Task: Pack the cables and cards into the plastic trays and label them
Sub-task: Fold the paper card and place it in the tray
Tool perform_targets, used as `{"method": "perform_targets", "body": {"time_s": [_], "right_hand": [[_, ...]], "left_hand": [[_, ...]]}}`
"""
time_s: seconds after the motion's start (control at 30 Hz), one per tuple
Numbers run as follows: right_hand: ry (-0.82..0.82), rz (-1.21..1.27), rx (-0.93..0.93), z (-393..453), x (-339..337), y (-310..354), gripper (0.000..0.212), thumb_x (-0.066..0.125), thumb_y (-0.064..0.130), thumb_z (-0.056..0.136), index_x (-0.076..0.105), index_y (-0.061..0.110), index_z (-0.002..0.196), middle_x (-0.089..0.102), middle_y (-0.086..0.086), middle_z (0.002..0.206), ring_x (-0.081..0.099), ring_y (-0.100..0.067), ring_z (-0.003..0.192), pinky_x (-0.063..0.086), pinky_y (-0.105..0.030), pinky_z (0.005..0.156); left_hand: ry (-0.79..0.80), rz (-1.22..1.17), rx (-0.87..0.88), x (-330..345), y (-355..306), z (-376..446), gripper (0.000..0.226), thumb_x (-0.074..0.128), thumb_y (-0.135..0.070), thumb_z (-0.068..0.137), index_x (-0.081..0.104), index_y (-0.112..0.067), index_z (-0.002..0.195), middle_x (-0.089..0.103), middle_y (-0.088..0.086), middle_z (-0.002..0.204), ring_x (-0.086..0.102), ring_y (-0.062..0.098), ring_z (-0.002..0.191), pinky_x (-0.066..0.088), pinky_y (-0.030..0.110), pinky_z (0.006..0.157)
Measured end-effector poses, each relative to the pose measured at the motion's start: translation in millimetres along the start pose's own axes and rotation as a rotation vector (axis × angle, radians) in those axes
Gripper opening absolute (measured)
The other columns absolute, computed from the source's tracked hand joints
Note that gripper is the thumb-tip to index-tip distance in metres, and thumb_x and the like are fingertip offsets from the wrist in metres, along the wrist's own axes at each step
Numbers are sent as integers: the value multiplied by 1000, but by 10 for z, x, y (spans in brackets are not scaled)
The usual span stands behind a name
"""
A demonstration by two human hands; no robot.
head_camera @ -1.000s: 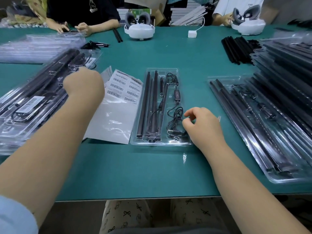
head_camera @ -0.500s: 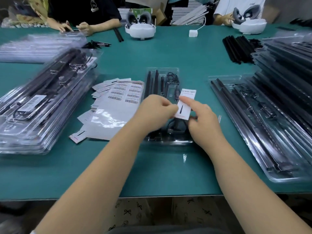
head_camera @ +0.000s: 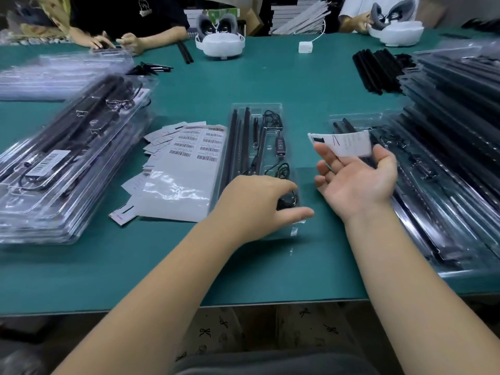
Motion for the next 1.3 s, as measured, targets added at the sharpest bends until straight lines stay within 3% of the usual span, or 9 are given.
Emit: {"method": "perform_targets", "body": {"time_s": [0.07, 0.17, 0.27, 0.37, 0.47, 0.83, 1.03, 1.17, 1.3], "right_hand": [[9, -101, 44, -12, 5, -22, 72, 18, 54, 96, 71, 5, 100, 71, -9, 90, 53, -14, 56, 36, -23, 51], [-78, -494, 28, -82, 15, -55, 26, 46, 21, 96, 69, 11, 103, 65, -3, 86, 52, -9, 54, 38, -17, 44], [-169, -720, -24, -162, -76, 0, 35, 58, 2, 86, 57, 23, 114, 65, 2, 91, 60, -8, 62, 45, -19, 46], [-114, -773, 56, -221, -88, -14, 22, 69, 5, 81, 63, 15, 100, 69, 3, 72, 61, -4, 53, 47, -19, 45], [-24, -936, 61, -252, -6, -23, 16, 72, 9, 79, 63, 18, 89, 66, 8, 57, 58, -5, 47, 45, -21, 47], [118, -859, -4, -277, 107, -86, 39, 74, 5, 78, 53, 17, 108, 73, 0, 72, 69, -12, 60, 53, -24, 52], [-25, -1441, -313, -91, 285, -78, 35, 82, 32, 69, 59, 35, 95, 48, 10, 90, 49, -1, 72, 34, -17, 59], [-175, -1547, -388, -51, 316, -140, 18, 73, 33, 75, 57, 25, 77, 61, 5, 80, 52, -15, 76, 32, -26, 61], [-235, -1499, -373, -67, 289, -143, 21, 72, 39, 74, 55, 27, 74, 58, 11, 70, 52, -11, 71, 30, -13, 52]], "left_hand": [[6, -44, 6, -18, -28, -32, 50, 43, -63, 87, 57, -20, 107, 67, -5, 94, 61, 21, 91, 46, 34, 75], [-47, -207, -55, -33, -25, -109, 31, 39, -49, 96, 40, -18, 91, 66, 0, 90, 59, 30, 84, 44, 36, 69], [-95, -330, -134, -70, 104, -124, 29, 34, -39, 101, 37, -16, 84, 61, 1, 73, 57, 29, 73, 38, 36, 61], [-112, -338, -138, -86, 156, -118, 31, 35, -36, 102, 37, -15, 81, 47, -5, 59, 50, 22, 61, 29, 34, 56], [-128, -362, -151, -71, 166, -138, 34, 33, -37, 102, 44, -9, 87, 49, -4, 59, 51, 21, 62, 37, 36, 57], [-187, -415, -204, -61, 191, -163, 35, 22, -46, 96, 36, -18, 81, 70, 10, 97, 57, 25, 69, 45, 45, 65], [-214, -386, -182, -58, 198, -158, 34, 33, -38, 102, 48, -10, 89, 50, -5, 60, 50, 18, 62, 32, 35, 55], [-233, -381, -188, -49, 180, -161, 32, 35, -34, 103, 43, -10, 84, 44, -7, 56, 49, 21, 60, 32, 35, 54], [-239, -388, -191, -26, 135, -185, 32, 32, -38, 102, 42, -13, 84, 47, -5, 59, 49, 20, 59, 35, 36, 54]]}}
Point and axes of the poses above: each hand's wrist, its own z-axis towards the middle knuckle, its own x-axis out of the palm, y = z × x, the point moved 6 cm from there along z, towards the middle knuckle
